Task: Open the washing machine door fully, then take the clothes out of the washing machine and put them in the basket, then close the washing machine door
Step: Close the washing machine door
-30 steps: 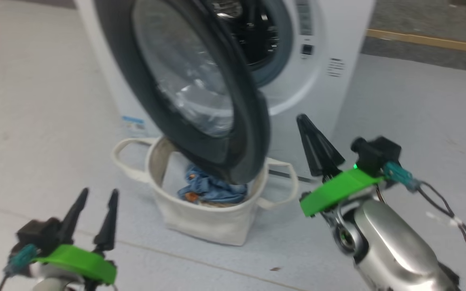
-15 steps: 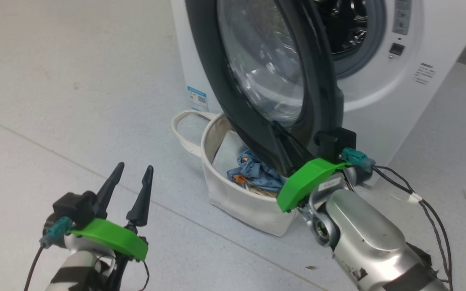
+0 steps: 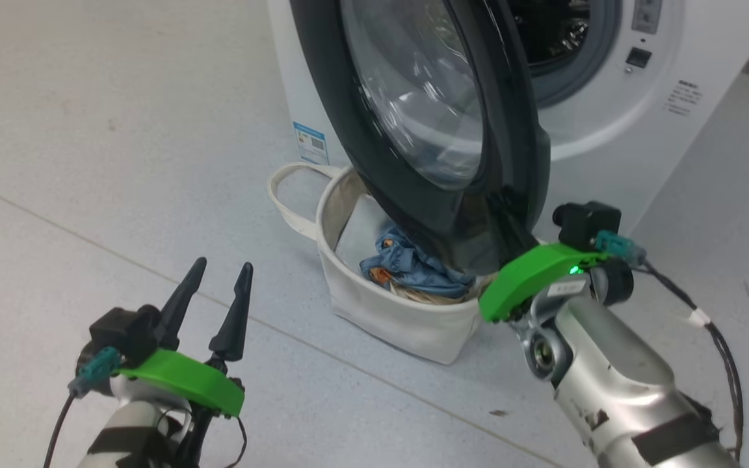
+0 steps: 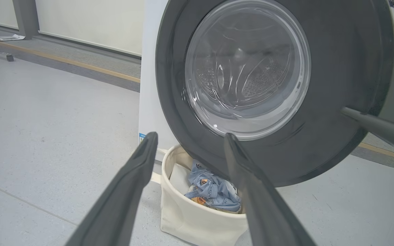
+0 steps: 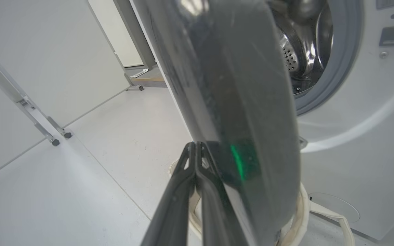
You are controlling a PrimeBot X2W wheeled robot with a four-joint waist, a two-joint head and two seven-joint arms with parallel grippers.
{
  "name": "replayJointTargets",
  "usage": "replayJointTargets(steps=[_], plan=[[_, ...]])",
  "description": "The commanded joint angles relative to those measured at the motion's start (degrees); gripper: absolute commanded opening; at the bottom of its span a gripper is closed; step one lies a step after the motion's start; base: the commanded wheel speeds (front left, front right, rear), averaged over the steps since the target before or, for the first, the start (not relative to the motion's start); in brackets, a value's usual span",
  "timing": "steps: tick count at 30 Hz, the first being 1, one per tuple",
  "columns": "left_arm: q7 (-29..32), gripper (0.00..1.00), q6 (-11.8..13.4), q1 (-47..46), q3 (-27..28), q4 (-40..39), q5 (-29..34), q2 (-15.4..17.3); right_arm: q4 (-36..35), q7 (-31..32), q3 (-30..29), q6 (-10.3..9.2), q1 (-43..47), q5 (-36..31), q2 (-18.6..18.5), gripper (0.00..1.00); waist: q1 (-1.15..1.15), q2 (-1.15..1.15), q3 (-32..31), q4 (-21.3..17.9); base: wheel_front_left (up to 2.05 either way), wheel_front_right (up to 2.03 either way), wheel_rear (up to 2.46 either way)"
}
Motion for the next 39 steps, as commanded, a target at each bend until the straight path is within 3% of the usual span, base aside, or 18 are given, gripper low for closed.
replayJointTargets(steps=[1, 9, 27, 39], plan=[[-0.7, 1.0, -0.21, -2.53, 2.44, -1.94, 0.55, 0.91, -1.74, -0.68, -0.28, -0.01, -3.04, -0.46, 1.15, 0.0, 0.0, 0.0, 0.57, -0.6, 0.0, 0.0, 0.0], [-0.7, 1.0, -0.46, -3.17, 2.9, -2.35, 1.13, 0.06, -0.11, -0.7, -5.41, -0.01, -8.11, -2.42, 1.15, 0.0, 0.0, 0.0, 4.17, -2.45, 0.0, 0.0, 0.0], [-0.7, 1.0, -0.88, -8.66, 2.38, -2.43, 2.38, -2.45, 13.22, -0.71, -19.0, -0.01, -26.88, -10.5, 1.16, 0.0, 0.0, 0.0, 15.5, -3.31, 0.0, 0.0, 0.0], [-0.7, 1.0, -0.9, -10.05, 0.81, -1.77, 2.07, -3.72, 17.61, -0.71, -31.78, -0.01, -32.41, -22.95, 1.16, 0.0, 0.0, 0.0, 17.92, -1.78, 0.0, 0.0, 0.0]])
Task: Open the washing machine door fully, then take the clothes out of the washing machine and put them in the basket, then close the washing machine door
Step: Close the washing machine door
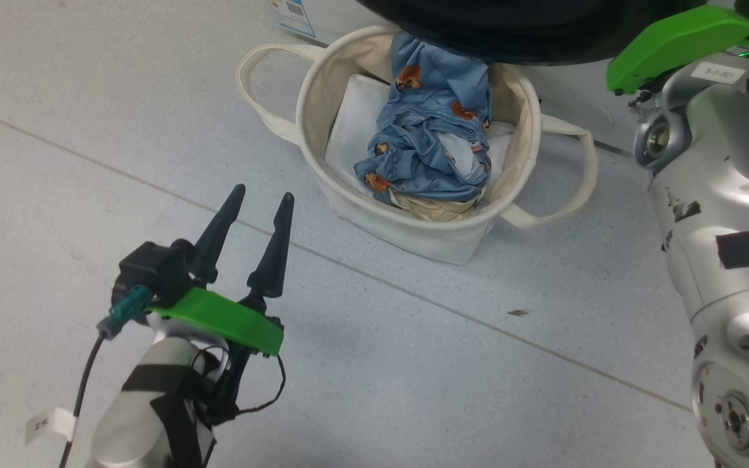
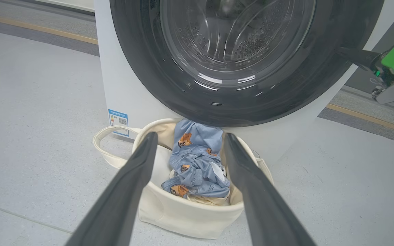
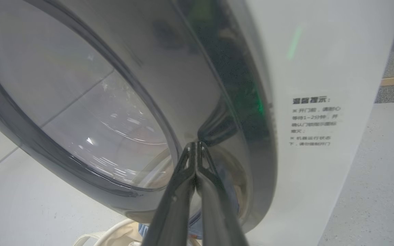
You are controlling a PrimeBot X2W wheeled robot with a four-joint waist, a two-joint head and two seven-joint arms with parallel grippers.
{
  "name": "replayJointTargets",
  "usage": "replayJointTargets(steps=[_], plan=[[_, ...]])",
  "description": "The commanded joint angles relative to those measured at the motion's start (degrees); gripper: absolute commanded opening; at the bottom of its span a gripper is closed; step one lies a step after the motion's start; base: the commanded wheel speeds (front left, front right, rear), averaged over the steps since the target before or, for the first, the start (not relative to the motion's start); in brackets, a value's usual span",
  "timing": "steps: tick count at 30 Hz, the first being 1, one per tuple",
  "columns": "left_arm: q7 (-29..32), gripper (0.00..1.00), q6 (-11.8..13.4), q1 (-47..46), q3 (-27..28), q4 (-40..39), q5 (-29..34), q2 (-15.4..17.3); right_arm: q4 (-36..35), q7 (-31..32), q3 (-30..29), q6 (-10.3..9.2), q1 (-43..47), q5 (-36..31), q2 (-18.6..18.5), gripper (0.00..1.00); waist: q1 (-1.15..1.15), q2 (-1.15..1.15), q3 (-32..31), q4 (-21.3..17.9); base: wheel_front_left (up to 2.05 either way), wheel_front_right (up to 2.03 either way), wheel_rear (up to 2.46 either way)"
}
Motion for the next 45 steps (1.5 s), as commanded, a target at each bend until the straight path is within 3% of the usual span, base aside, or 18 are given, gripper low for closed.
replayJointTargets(steps=[1, 12, 19, 20, 21, 27, 32, 40, 45], plan=[[-0.69, 1.0, -0.32, -1.44, 1.77, -1.45, 0.48, 1.26, -1.67, -0.53, -0.35, -0.01, -2.7, -0.92, 1.25, 0.0, 0.0, 0.0, 0.09, 0.02, 0.0, 0.0, 0.0], [-0.69, 1.0, -0.32, -1.53, 1.54, -1.52, 0.37, 1.34, -2.65, -0.53, -7.26, -0.01, -4.51, -8.32, 1.25, 0.0, 0.0, 0.0, 1.03, 0.22, 0.0, 0.0, 0.0], [-0.69, 1.0, -0.33, -1.1, 1.87, -1.3, 0.24, 1.5, -3.16, -0.53, -8.82, -0.01, -4.13, -9.58, 1.25, 0.0, 0.0, 0.0, 0.33, -0.18, 0.0, 0.0, 0.0], [-0.69, 1.0, -0.33, -1.08, 1.92, -1.25, 0.22, 1.6, -3.26, -0.53, -8.73, -0.01, -3.98, -9.43, 1.25, 0.1, 0.0, 0.0, 0.13, -0.28, 0.0, 0.0, 0.0], [-0.69, 1.0, -0.33, -1.02, 2.02, -1.16, 0.19, 1.74, -3.17, -0.53, -8.42, -0.01, -3.72, -9.19, 1.25, 1.0, 0.0, 0.0, -0.2, -0.43, 0.0, 0.0, 0.0], [-0.69, 1.0, -0.33, -0.17, 3.08, -0.16, -0.16, 3.41, -1.81, -0.53, -4.09, -0.01, -0.53, -7.18, 1.25, 1.0, 0.0, 0.0, -3.7, -2.09, 0.0, 0.0, 0.0], [-0.69, 1.0, -0.33, 1.12, 3.86, 1.28, -0.46, 6.8, -4.25, -0.53, 1.26, -0.01, 4.84, -2.38, 1.25, 1.0, 0.0, 0.0, -8.31, -4.47, 0.0, 0.0, 0.0], [-0.69, 1.0, -0.33, 4.41, 9.28, 2.81, -4.84, 15.9, -16.87, -0.53, 11.22, -0.01, 17.92, 7.25, 1.25, 1.0, 0.0, 0.0, -16.21, -11.81, 0.0, 0.0, 0.0], [-0.69, 1.0, -0.33, 6.35, 10.25, 3.76, -8.22, 20.66, -24.12, -0.53, 12.04, -0.01, 26.49, 7.48, 1.25, 1.0, 0.0, 0.0, -20.11, -15.92, 0.0, 0.0, 0.0]])
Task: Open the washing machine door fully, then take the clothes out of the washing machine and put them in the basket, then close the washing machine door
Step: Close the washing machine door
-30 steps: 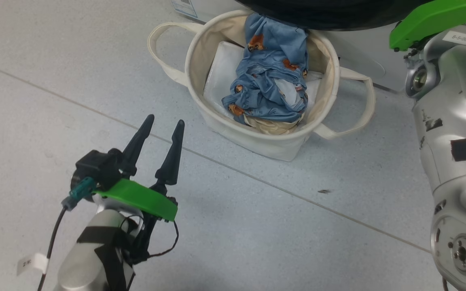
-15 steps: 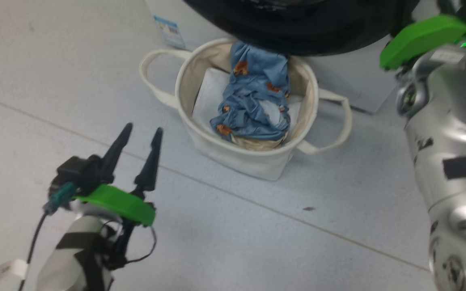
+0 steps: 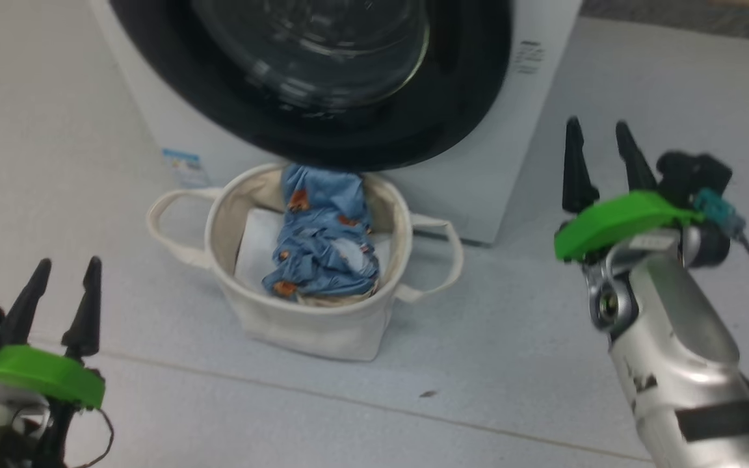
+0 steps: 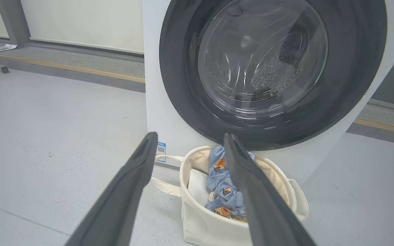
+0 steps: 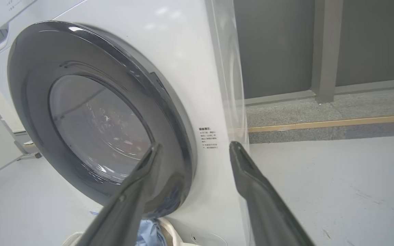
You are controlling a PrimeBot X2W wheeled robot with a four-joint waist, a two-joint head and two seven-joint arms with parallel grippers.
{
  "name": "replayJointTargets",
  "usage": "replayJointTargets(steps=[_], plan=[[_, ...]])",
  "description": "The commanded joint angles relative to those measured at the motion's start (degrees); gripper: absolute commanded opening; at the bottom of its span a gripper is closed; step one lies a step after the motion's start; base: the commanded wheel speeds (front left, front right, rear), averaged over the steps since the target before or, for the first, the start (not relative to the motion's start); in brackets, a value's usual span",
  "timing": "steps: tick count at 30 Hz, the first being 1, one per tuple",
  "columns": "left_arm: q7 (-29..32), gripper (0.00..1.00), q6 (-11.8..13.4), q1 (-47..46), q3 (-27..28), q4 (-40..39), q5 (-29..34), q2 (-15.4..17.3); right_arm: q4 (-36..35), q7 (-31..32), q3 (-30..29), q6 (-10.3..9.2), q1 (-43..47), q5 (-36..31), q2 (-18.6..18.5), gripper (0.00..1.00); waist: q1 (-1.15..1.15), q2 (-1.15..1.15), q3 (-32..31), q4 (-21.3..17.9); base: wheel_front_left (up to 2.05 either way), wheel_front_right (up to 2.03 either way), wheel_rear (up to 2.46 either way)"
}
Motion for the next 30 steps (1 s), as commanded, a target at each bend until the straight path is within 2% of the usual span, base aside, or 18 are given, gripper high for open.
replayJointTargets(steps=[1, 12, 18, 24, 30], plan=[[-0.69, 1.0, -0.33, -0.98, 2.29, -1.58, -0.93, 3.53, -2.76, -0.52, 0.59, -0.01, 0.88, -0.37, 1.1, 1.0, 0.0, 0.0, -3.99, -3.92, 0.0, 0.0, 0.0], [-0.69, 1.0, -0.33, 5.0, 1.77, -7.64, -6.84, 11.77, -14.52, -0.52, 0.19, -0.01, 12.73, -2.43, 1.1, 1.0, 0.0, 0.0, -7.59, -11.75, 0.0, 0.0, 0.0], [-0.55, 1.0, -0.33, 6.81, 3.11, -8.66, -10.15, 11.9, -16.34, -0.52, -0.92, -0.01, 16.26, -3.86, 0.86, 1.0, 0.0, 0.0, -8.71, -13.58, 0.0, 0.0, 0.0], [-0.37, 1.0, -0.21, 8.66, 2.16, -8.14, -10.24, 13.01, -17.44, -0.52, -3.12, -0.01, 19.72, -3.46, 0.8, 1.0, 0.0, 0.0, -10.2, -14.46, 0.0, 0.0, 0.0], [-0.52, 1.0, -0.17, 9.84, 2.28, -7.99, -9.56, 12.64, -16.87, -0.52, -4.16, -0.01, 21.75, -5.56, 0.25, 1.0, 0.0, 0.0, -10.86, -14.26, 0.0, 0.0, 0.0]])
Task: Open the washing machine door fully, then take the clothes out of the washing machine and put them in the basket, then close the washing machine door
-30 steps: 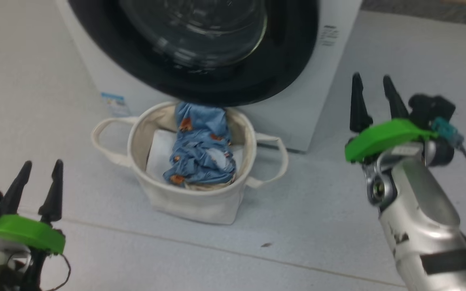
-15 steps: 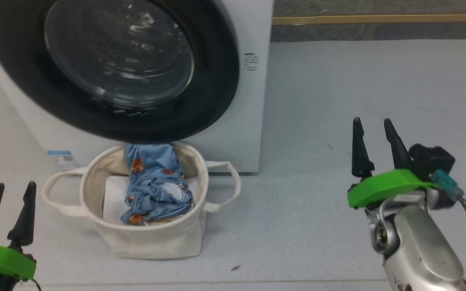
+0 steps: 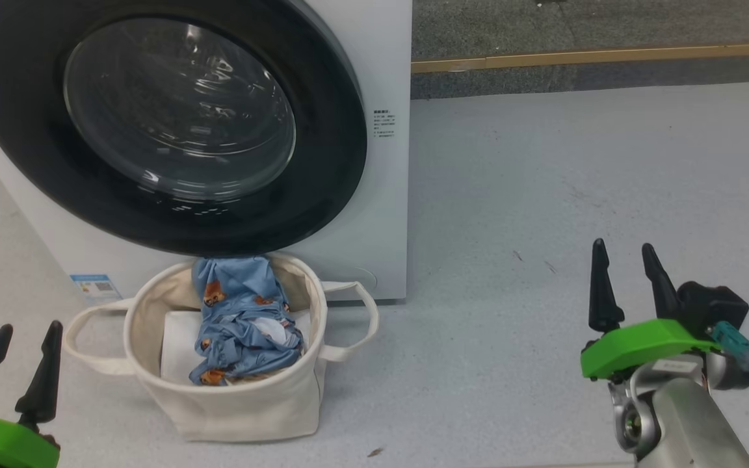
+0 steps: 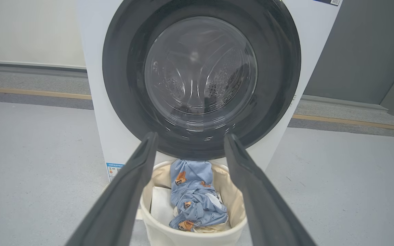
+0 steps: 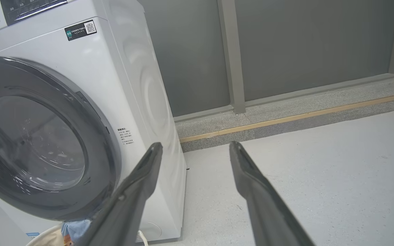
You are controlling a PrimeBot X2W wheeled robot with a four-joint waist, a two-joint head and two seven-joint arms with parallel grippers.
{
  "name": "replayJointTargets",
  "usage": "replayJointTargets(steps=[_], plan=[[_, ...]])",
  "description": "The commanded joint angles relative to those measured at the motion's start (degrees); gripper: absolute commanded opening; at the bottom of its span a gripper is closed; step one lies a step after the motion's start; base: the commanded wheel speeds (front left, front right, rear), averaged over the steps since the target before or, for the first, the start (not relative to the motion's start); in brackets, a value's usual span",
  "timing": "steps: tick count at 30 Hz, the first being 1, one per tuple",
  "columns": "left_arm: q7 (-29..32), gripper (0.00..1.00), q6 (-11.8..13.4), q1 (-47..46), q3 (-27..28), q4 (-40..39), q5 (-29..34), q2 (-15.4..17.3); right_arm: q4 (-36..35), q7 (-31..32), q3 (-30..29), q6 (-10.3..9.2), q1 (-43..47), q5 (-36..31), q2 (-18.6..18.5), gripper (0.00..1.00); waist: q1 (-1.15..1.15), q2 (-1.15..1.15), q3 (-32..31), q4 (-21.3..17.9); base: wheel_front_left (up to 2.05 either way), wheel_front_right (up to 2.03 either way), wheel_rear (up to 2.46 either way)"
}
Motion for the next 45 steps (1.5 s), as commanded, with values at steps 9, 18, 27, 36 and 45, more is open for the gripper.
replayJointTargets(steps=[9, 18, 27, 36, 45], plan=[[-0.7, 1.0, -0.24, -3.37, 2.63, -1.05, 0.82, 2.14, -2.08, -0.52, -0.66, -0.01, -0.4, -2.72, 0.13, 1.0, 0.01, 0.0, 0.32, 0.9, 0.0, 0.0, 0.0], [-0.74, 1.0, -0.29, -3.91, 1.52, -0.26, 1.15, 1.52, -2.16, -0.52, -1.24, -0.01, -0.21, -2.89, 0.43, 1.0, 0.01, 0.0, 0.79, 0.85, 0.0, 0.0, 0.0], [-0.75, 1.0, -0.32, -4.17, 1.84, 0.07, 1.74, 0.73, -2.27, -0.52, -1.14, -0.01, -0.14, -2.93, 0.62, 1.0, 0.01, 0.0, 0.9, 0.96, 0.0, 0.0, 0.0], [-0.76, 1.0, -0.33, -4.0, 2.25, 0.24, 2.47, -0.12, -2.04, -0.52, -0.49, -0.01, -0.07, -2.93, 0.69, 1.0, 0.01, 0.0, 0.93, 1.47, 0.0, 0.0, 0.0], [-0.76, 1.0, -0.33, -4.53, 1.73, 0.61, 2.67, -0.32, -1.89, -0.52, -0.47, -0.01, 0.06, -2.98, 0.7, 1.0, 0.01, 0.0, 0.89, 2.19, 0.0, 0.0, 0.0]])
